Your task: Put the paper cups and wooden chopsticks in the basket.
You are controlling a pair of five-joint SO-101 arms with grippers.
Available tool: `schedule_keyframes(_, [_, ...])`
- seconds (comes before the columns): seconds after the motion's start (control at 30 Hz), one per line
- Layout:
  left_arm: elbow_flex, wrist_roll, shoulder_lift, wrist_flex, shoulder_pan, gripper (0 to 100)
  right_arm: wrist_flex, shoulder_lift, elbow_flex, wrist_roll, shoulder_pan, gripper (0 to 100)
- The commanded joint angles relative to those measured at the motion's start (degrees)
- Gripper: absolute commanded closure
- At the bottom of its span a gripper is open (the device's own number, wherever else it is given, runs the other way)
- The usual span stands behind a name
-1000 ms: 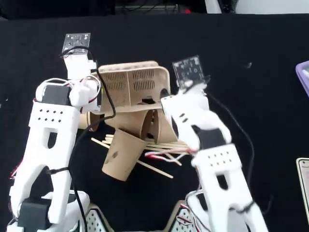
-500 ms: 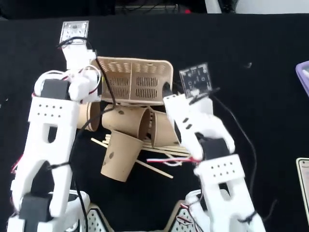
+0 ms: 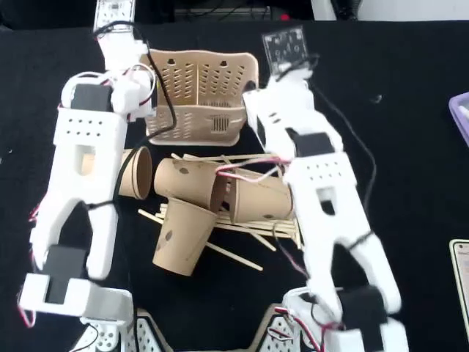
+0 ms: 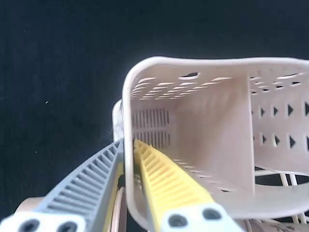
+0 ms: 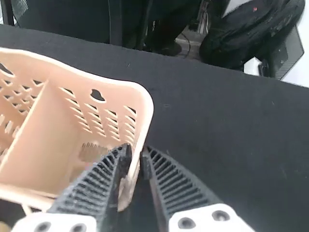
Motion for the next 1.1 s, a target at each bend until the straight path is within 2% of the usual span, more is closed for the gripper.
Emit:
schedule_keyframes(0.0, [-5.67, -0.35, 4.84, -1.58, -3.65, 97, -1.58, 3.30, -5.49, 0.26, 4.13, 98.8])
schedule_keyframes(0.23, [-11.74, -0.35, 13.71, -2.20, -5.76, 95, 0.44, 4.44, -7.34, 0.70, 4.04, 98.7])
schedule_keyframes(0.33, [-12.79, -0.26, 13.98, -2.11, -6.99, 83, 5.19, 4.79, -9.63, 0.79, 4.04, 96.2])
schedule_keyframes(0.4, [-13.23, -0.26, 13.54, -2.11, -7.08, 76, 6.68, 4.79, -10.59, 0.35, 3.87, 89.8])
schedule_keyframes(0.47, [-13.32, -0.26, 12.66, -2.29, -7.08, 74, 6.95, 4.79, -11.47, 0.35, 3.78, 83.8])
schedule_keyframes(0.63, [-13.32, -0.26, 9.85, -2.64, -6.64, 77, 6.95, 4.79, -14.11, 0.35, 3.60, 80.8])
schedule_keyframes(0.8, [-13.14, -0.26, 9.93, -2.73, -5.58, 77, 6.68, 6.90, -15.78, 0.26, -0.26, 80.8])
schedule_keyframes(0.9, [-12.79, -0.26, 10.73, -2.11, -5.23, 78, 6.59, 10.51, -18.15, 0.26, -1.23, 85.8])
schedule_keyframes(0.97, [-12.70, -0.26, 10.55, -0.44, -5.23, 86, 6.86, 12.00, -18.86, 0.26, -1.14, 97.9])
schedule_keyframes(1.03, [-13.49, -0.26, 10.55, 2.02, -5.41, 98, 7.30, 12.18, -18.24, 0.26, -0.26, 96.9])
schedule_keyframes(1.07, [-13.58, -0.26, 10.55, 3.43, -5.41, 97, 7.47, 12.09, -17.27, 0.26, 0.18, 98.4])
